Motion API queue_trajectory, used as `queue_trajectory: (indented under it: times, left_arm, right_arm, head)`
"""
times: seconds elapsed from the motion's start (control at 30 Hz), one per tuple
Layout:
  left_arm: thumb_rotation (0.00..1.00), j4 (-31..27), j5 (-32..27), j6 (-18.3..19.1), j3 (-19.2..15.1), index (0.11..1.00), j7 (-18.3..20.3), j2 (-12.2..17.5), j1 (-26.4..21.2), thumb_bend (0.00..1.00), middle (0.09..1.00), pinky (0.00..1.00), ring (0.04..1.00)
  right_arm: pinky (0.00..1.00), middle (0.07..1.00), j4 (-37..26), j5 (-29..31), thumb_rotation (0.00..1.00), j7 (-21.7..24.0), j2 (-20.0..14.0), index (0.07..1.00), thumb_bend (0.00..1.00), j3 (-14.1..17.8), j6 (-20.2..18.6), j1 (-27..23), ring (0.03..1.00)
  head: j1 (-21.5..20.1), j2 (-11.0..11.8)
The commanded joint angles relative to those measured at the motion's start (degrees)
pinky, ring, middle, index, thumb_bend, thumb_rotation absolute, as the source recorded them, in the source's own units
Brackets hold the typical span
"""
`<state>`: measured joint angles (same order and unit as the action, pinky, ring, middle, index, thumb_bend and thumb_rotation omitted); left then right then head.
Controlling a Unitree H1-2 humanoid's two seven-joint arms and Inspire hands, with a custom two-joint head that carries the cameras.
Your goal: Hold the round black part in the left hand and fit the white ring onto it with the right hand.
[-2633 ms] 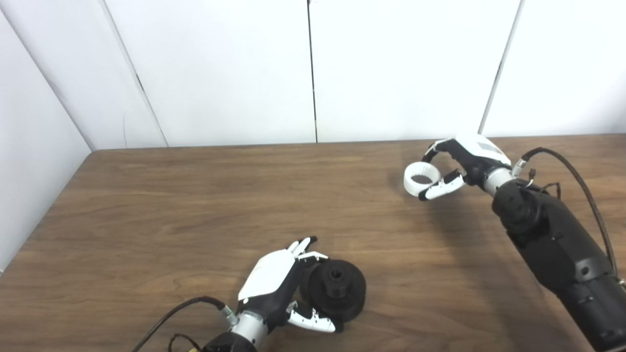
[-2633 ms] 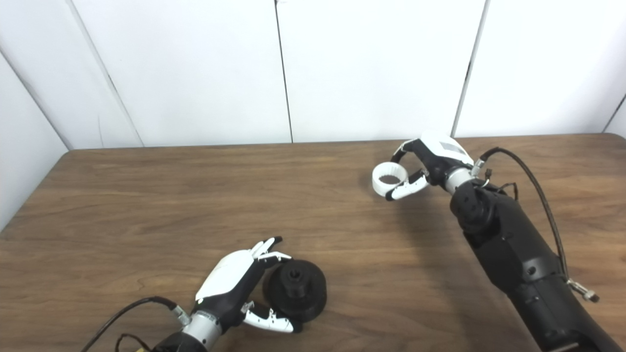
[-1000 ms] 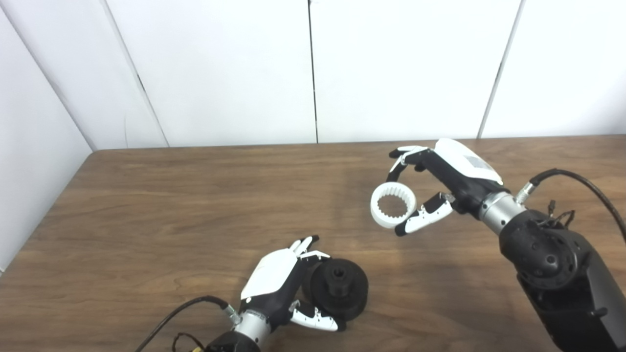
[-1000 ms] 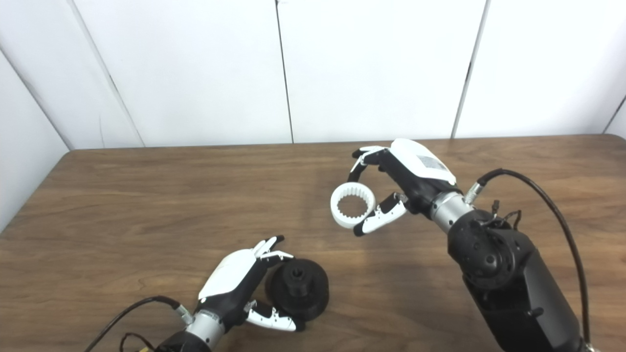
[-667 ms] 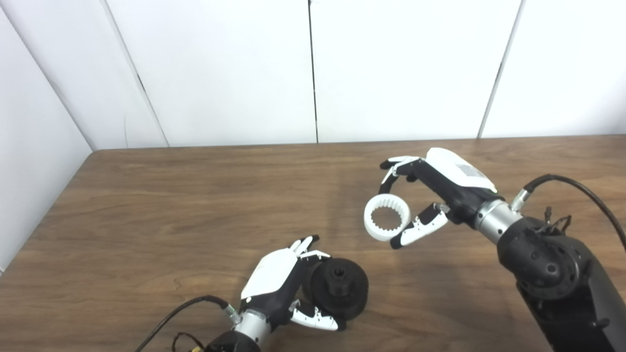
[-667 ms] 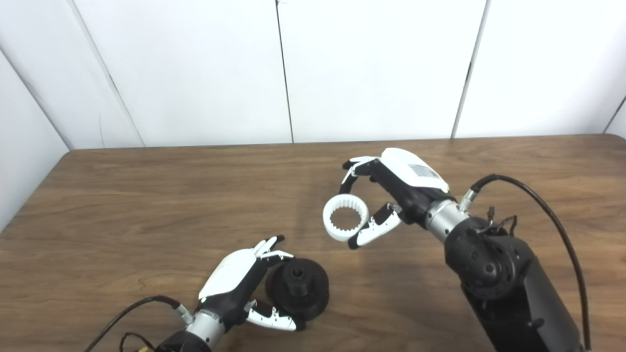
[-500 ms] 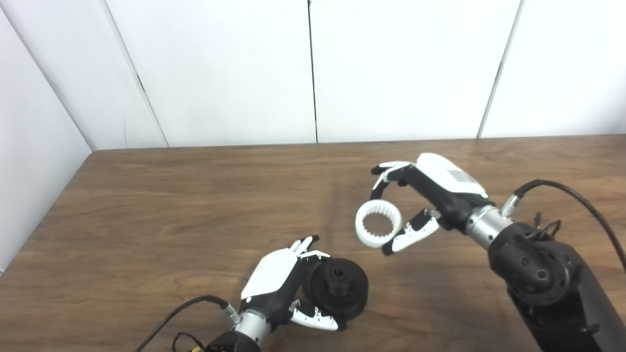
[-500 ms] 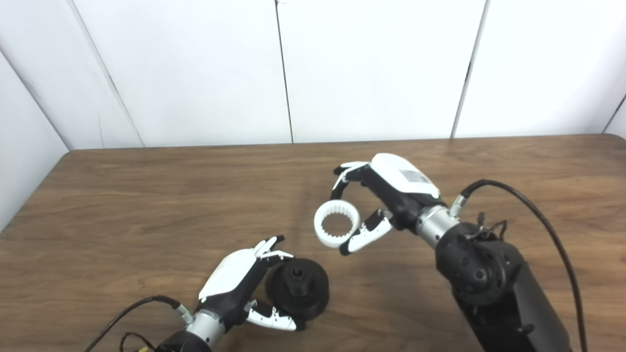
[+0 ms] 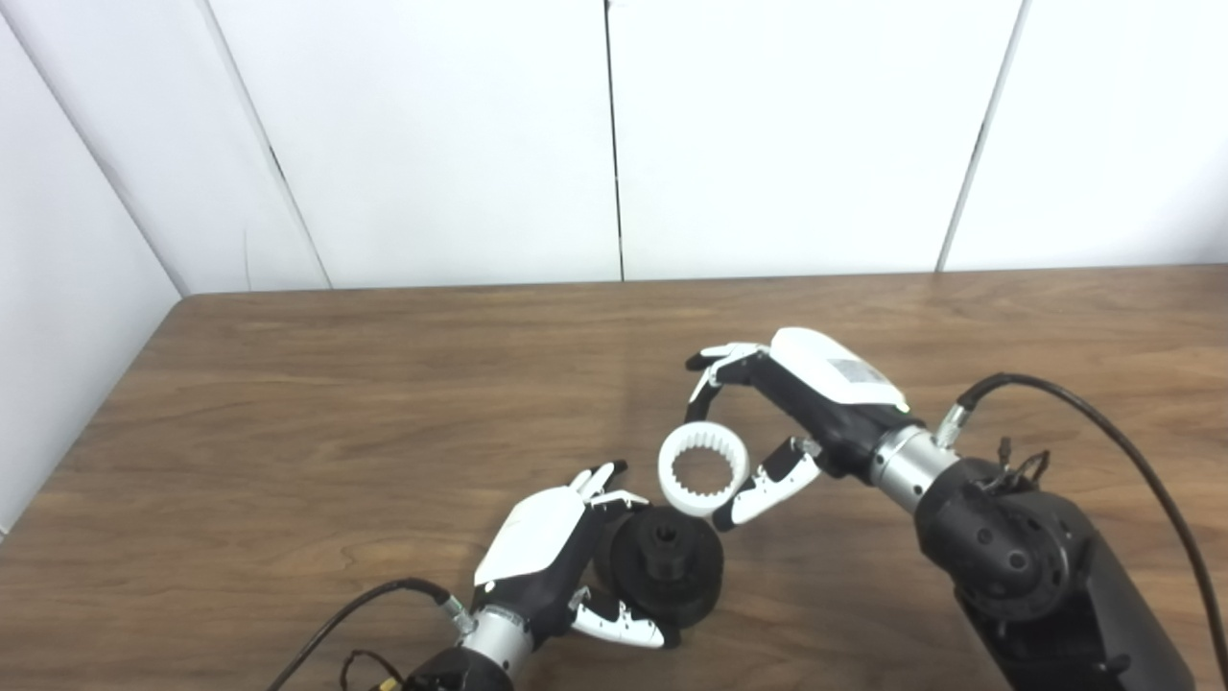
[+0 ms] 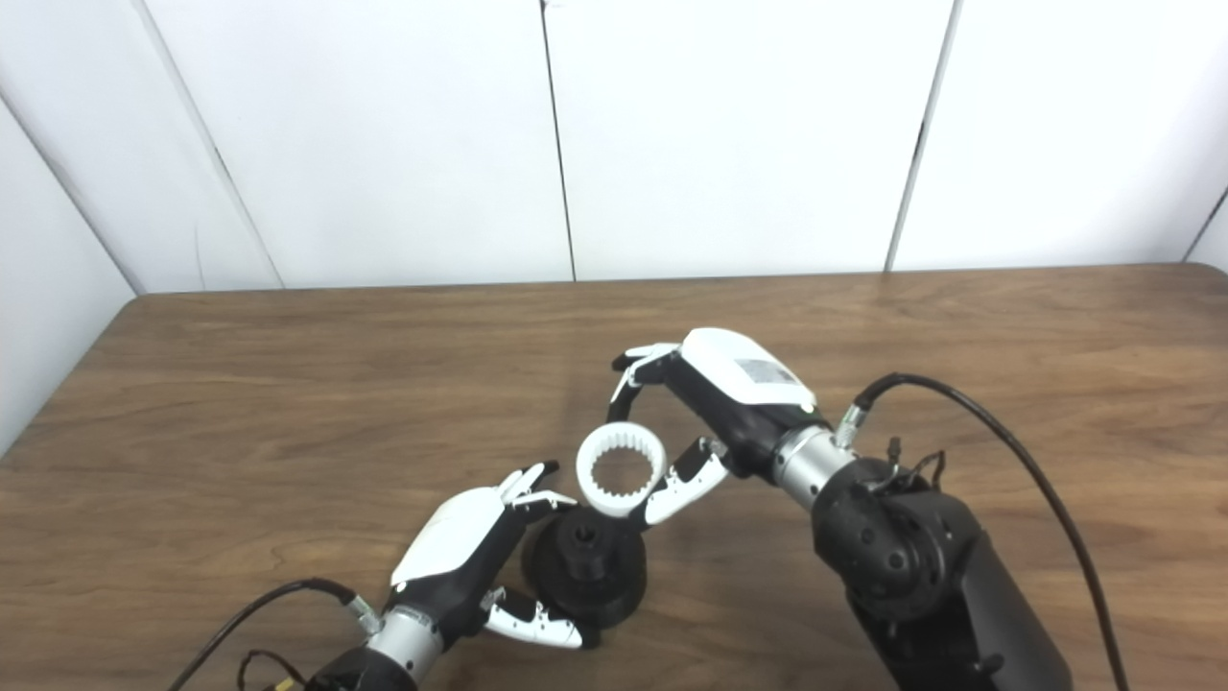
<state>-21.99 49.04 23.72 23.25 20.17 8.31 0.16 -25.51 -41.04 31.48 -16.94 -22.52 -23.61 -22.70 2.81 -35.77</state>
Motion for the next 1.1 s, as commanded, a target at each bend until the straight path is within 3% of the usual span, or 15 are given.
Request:
queue_trajectory:
  times: [0.0, 0.57, 1.07]
  left_arm:
    - [0.2, 2.1, -0.7, 0.1, 0.6, 0.718, 1.0, -0.1, 0.1, 0.88, 1.0, 0.97, 1.0]
    - [0.21, 2.1, -0.7, 0.3, 0.6, 0.718, 0.8, -0.2, 0.2, 0.87, 1.0, 0.99, 1.0]
    - [0.21, 1.9, -0.3, 0.5, 0.5, 0.709, 0.6, -0.4, 0.3, 0.87, 1.0, 0.99, 1.0]
  right_arm:
    - [0.79, 0.855, -0.2, -0.5, 0.16, -1.1, 0.8, 0.493, 0.52, 0.0, 1.9, -1.6, 0.9]
    - [0.81, 0.863, 2.5, -1.6, 0.16, -1.6, 3.3, 0.494, 0.52, -2.7, 3.0, -0.1, 0.91]
    - [0.81, 0.87, 1.6, -1.9, 0.16, 0.0, 2.3, 0.494, 0.52, -3.5, 2.9, 0.5, 0.922]
  head:
    - [0.3, -0.1]
    - [0.0, -0.1]
    - [0.1, -0.3]
